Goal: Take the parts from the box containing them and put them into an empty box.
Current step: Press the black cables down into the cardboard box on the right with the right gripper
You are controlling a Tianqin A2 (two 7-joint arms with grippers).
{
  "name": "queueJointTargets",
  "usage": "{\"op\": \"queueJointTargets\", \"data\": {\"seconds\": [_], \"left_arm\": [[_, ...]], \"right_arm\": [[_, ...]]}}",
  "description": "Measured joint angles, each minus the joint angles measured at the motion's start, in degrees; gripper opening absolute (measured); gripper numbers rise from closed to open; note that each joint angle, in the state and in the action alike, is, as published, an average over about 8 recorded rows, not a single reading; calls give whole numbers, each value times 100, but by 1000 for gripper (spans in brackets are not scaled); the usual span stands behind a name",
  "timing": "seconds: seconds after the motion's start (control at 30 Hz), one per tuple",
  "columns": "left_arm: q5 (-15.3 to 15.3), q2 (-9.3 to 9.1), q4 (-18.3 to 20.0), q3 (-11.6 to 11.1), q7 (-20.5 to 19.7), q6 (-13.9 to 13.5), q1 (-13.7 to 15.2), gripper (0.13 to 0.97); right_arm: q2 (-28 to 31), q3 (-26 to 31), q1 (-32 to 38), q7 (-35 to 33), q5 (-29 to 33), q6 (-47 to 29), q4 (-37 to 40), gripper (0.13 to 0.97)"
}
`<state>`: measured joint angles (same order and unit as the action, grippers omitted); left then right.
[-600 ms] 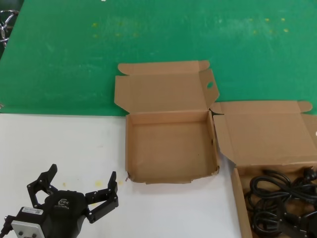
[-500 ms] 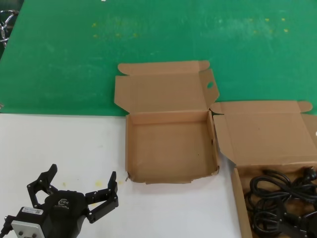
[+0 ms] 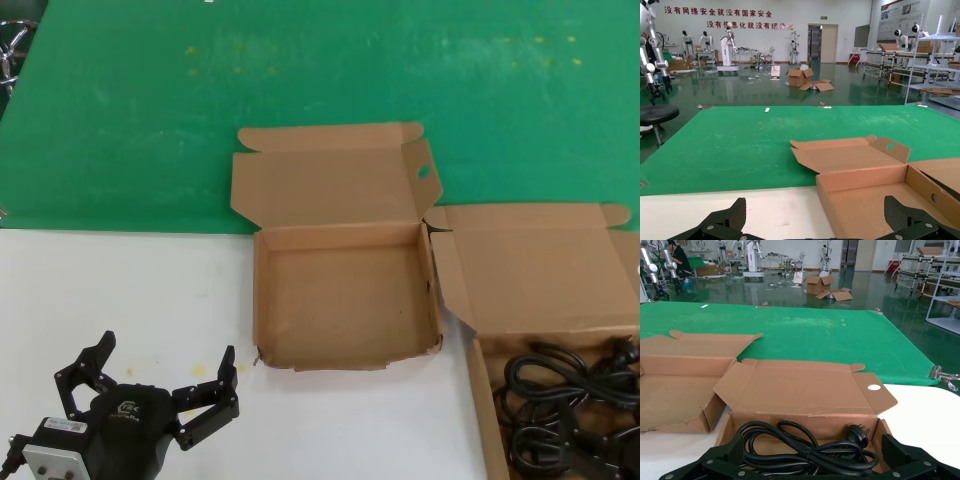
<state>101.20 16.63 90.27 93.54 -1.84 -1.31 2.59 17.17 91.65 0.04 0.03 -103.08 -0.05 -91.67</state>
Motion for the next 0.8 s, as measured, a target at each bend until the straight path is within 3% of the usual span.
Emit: {"op": "queueJointTargets", "data": {"seconds": [0.53, 0.8], "left_arm": [[0, 0, 0, 0, 0, 0, 0, 948], [0, 0, 0, 0, 0, 0, 0, 866]], "right_arm": [[0, 0, 0, 0, 0, 0, 0, 966], [0, 0, 0, 0, 0, 0, 0, 966]]}}
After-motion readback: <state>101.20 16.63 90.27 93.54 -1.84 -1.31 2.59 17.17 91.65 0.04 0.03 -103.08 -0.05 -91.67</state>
